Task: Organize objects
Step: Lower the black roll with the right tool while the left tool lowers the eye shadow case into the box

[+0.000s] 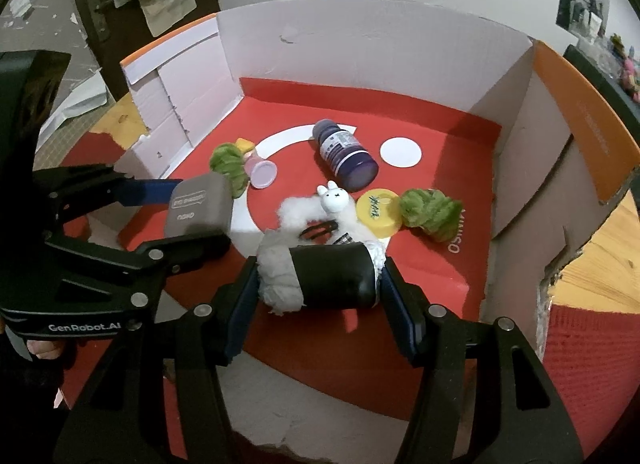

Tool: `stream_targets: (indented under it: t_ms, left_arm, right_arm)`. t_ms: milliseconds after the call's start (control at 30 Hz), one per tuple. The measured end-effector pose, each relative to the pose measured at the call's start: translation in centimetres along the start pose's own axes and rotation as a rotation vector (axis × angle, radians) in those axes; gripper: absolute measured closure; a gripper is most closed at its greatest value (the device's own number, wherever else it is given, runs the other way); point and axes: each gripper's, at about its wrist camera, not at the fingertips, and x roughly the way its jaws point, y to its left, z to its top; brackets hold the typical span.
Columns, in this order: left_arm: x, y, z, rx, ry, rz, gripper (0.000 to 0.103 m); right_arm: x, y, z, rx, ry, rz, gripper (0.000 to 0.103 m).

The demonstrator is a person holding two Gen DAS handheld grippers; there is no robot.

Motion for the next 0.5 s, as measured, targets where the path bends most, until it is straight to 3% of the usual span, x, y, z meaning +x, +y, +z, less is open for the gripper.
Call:
stream_targets:
  t_ms: [500]
  left_arm:
    - [0.51,-0.05,-0.23,0.004,0.011,0.014,0.041]
  right_arm:
    - [0.3,0.22,-0.24,-0.013,-0.004,-0.006,0.045]
